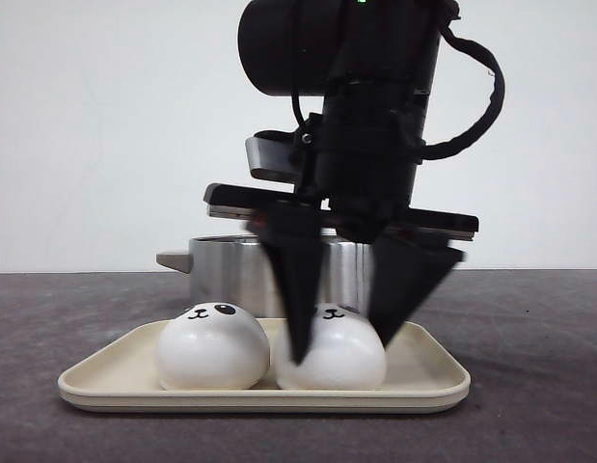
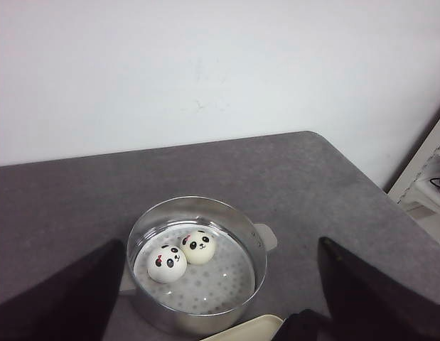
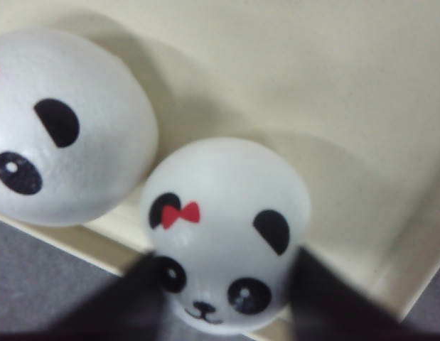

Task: Steam buns
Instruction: 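Lower the right gripper onto the near panda bun and grasp it, then lift the bun with the right gripper into the steamer and release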

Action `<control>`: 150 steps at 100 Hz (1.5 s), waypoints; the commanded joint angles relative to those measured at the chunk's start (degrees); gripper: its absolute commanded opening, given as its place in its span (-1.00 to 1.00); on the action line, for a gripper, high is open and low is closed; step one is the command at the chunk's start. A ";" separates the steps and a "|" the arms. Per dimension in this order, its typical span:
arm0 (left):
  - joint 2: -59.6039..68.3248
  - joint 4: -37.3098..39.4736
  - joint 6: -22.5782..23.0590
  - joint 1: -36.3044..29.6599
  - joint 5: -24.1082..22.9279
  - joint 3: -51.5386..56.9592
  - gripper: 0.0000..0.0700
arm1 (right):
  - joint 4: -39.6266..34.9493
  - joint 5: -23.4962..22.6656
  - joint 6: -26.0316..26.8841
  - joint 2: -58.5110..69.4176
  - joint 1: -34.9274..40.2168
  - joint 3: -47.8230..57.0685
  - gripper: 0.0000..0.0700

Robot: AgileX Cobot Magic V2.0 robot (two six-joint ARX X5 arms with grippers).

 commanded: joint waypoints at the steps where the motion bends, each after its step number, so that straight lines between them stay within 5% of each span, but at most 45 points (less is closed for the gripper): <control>1: 0.28 0.48 0.70 -0.37 -0.20 1.36 0.47 | 0.33 0.52 -0.79 0.92 0.55 1.01 -0.98; 29: 0.28 -0.87 0.72 -0.37 0.00 1.36 0.47 | -0.07 6.10 -2.32 -6.34 0.61 4.50 -0.98; 67: 0.35 1.11 0.72 -0.37 0.00 1.36 0.47 | 0.33 15.61 -14.08 -11.85 -1.79 30.12 -0.98; 108: 0.63 1.14 1.64 -0.37 0.00 1.36 0.47 | 0.98 10.23 -15.74 2.19 -13.68 33.11 -0.98; 150: 0.79 0.63 1.64 -0.37 0.00 1.36 0.47 | 1.70 5.81 -15.87 19.65 -15.96 33.11 -0.98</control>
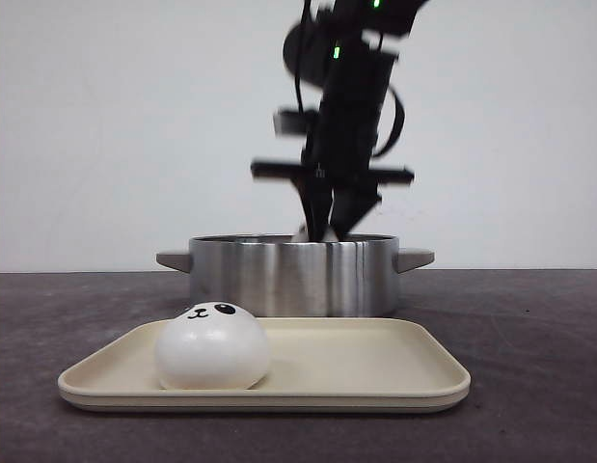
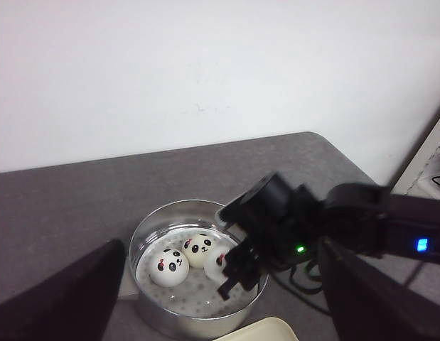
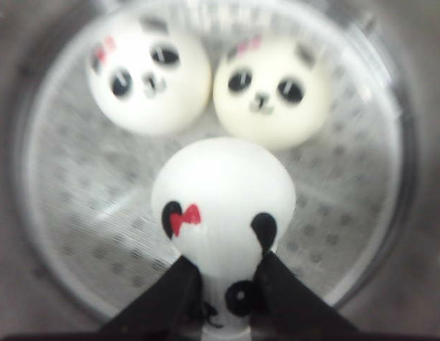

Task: Steam buns
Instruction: 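Lift the bun with the right gripper into the steamer and release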

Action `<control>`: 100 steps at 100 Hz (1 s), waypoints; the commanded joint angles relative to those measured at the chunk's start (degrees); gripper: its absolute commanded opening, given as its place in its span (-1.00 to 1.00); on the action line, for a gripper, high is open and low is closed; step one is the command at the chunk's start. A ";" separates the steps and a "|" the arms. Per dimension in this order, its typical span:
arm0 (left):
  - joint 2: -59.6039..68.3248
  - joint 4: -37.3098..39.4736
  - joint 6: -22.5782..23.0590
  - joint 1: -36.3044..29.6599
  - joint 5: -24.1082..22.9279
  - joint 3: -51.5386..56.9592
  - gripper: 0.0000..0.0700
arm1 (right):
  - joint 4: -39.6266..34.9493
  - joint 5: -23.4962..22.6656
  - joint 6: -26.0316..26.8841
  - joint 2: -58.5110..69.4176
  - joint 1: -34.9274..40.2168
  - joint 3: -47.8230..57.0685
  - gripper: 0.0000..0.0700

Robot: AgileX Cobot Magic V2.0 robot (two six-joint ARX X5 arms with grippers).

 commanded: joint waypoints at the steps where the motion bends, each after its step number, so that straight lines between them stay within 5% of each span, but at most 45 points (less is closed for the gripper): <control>1: 0.59 0.09 0.59 -0.37 -0.04 1.36 0.47 | 0.63 0.13 -0.59 1.11 0.35 1.01 -0.98; 20: 0.59 -1.22 0.61 -0.37 -0.04 1.36 0.47 | 1.64 2.10 -0.44 1.73 0.35 1.01 -0.90; 36: 0.59 -1.25 0.61 -0.37 -0.04 1.36 0.47 | 1.27 3.39 -0.46 1.73 0.26 1.01 0.34; 45: 0.68 -1.25 0.61 -0.37 -0.04 1.36 0.47 | 0.46 3.41 -0.44 1.73 0.11 1.03 0.59; 73: 1.01 -3.67 0.57 -0.37 -0.04 1.33 0.47 | -3.93 3.34 -0.61 1.57 0.04 4.09 0.55; 78: 1.40 -5.55 0.50 -0.37 -0.04 1.33 0.47 | -6.29 3.23 -1.22 1.20 0.04 6.34 0.24; 88: 2.62 -10.21 0.50 -0.37 0.04 1.01 0.47 | -10.12 2.78 -3.23 -0.76 0.17 11.52 -1.00; 100: 4.09 -14.01 0.17 -0.81 1.22 -1.20 0.47 | -11.89 1.81 -4.76 -5.75 1.29 16.81 -0.96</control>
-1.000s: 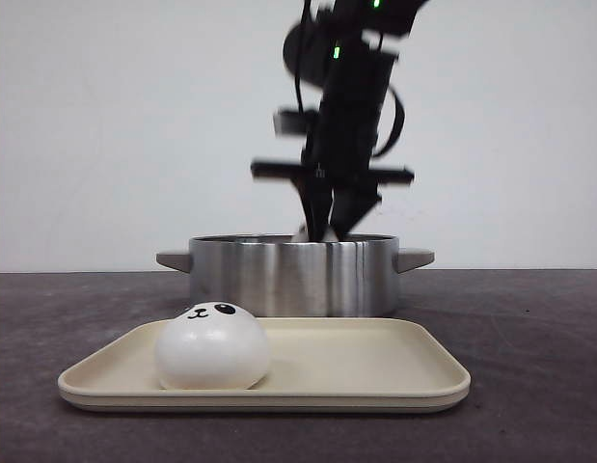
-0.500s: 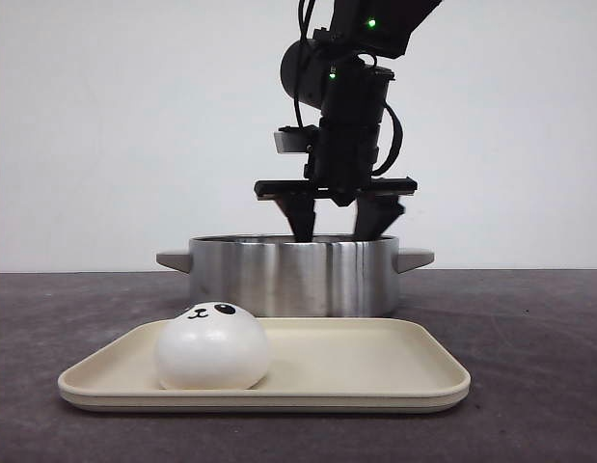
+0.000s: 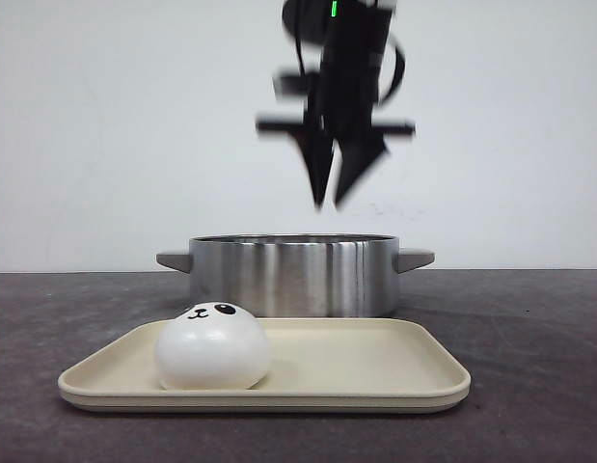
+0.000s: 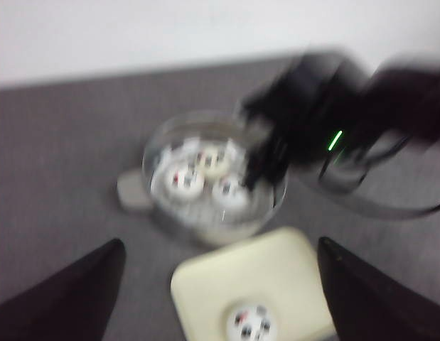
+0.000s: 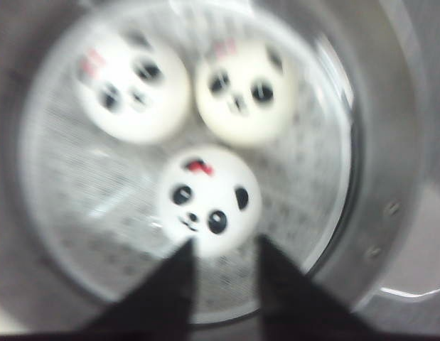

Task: Steam buns
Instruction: 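Lift the bun with the right gripper into the steamer and release, then lower the left gripper onto the last panda bun on the tray and grasp it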

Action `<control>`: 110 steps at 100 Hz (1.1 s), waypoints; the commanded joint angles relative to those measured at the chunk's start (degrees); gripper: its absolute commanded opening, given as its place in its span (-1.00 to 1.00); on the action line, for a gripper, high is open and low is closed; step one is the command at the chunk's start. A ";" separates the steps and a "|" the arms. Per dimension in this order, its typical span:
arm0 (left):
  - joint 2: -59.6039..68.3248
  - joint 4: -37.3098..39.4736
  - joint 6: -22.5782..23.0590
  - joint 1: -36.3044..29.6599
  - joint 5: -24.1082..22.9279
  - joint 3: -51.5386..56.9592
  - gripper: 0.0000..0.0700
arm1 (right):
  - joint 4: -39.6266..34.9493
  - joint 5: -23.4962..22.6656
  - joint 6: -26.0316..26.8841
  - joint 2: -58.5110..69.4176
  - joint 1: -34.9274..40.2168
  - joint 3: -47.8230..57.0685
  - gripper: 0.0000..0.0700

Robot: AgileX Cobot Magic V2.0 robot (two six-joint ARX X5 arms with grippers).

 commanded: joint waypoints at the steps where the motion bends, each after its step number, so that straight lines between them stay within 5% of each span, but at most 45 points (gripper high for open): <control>1: 1.05 -0.94 0.11 -0.81 1.18 -0.79 0.47 | -0.04 -0.07 -1.73 -4.42 1.31 4.55 -0.96; 30: 2.95 1.44 -4.28 -5.75 4.61 -13.86 0.47 | 0.57 -0.07 -2.03 -23.58 6.38 7.50 -0.96; 57: 7.74 11.47 -6.45 -11.67 4.63 -29.18 0.47 | 0.33 -0.04 -2.16 -36.59 11.63 7.50 -0.96; 93: 22.05 18.14 -7.17 -13.86 5.01 -30.82 0.48 | -5.42 0.42 -1.36 -41.94 12.15 7.50 -0.96; 110: 28.37 18.49 -7.15 -14.88 5.05 -30.82 0.79 | -6.97 0.37 -0.13 -42.18 12.17 7.50 -0.96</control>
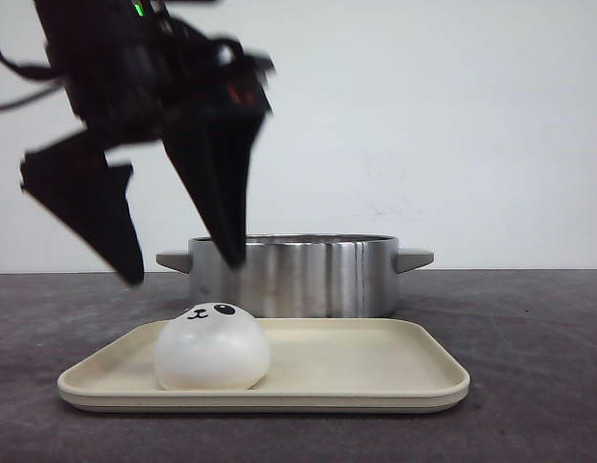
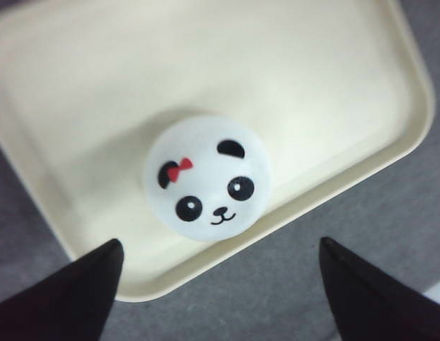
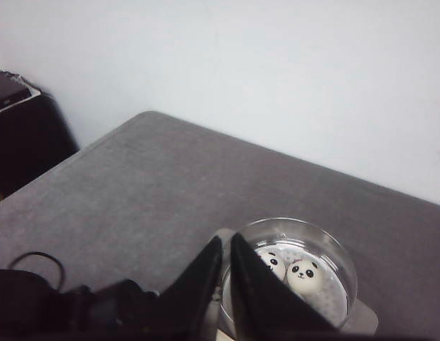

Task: Steam buns
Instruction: 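Lower the left gripper onto the last panda bun on the tray and grasp it, then carry the bun with the left gripper into the steamer and release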

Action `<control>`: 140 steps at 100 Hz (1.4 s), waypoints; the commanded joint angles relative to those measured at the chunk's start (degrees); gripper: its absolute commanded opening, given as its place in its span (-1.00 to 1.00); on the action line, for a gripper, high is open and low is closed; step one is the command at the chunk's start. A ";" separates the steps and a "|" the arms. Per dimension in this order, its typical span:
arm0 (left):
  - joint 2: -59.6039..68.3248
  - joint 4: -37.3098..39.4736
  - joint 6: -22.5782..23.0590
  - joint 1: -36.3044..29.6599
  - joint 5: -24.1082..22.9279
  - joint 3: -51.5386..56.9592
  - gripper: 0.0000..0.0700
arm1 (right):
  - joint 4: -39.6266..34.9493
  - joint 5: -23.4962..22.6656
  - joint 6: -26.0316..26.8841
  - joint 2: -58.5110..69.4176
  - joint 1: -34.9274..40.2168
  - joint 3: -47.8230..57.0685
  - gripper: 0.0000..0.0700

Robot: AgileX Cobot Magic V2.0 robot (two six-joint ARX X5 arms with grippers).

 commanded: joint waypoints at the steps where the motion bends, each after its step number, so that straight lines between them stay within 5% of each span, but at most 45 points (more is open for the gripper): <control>1: 2.97 0.33 -0.20 -0.92 0.33 0.70 0.83 | 0.00 0.20 0.94 0.26 0.52 1.03 -0.96; 58: 12.07 6.58 -2.64 -1.62 -0.35 0.70 0.75 | -2.54 0.20 1.29 0.20 0.79 1.03 -0.96; 65: 12.11 6.49 -2.62 -1.62 -0.39 0.70 0.35 | -2.93 0.20 1.27 0.20 0.79 1.03 -0.96; 73: 12.11 6.05 -2.58 -1.62 -0.39 0.70 -0.79 | -3.45 0.20 1.25 0.20 0.79 1.03 -0.96; 76: 12.11 5.90 -2.34 -1.62 -0.42 0.70 -1.00 | -3.56 0.20 1.25 0.20 0.79 1.03 -0.96; 109: 7.89 6.71 1.79 -2.05 -0.55 2.03 -0.97 | -4.24 0.22 0.81 0.20 0.79 1.03 -0.96; 140: 2.43 12.20 3.39 -0.48 -4.96 13.97 -0.97 | -3.63 0.20 0.63 0.20 0.79 1.03 -0.96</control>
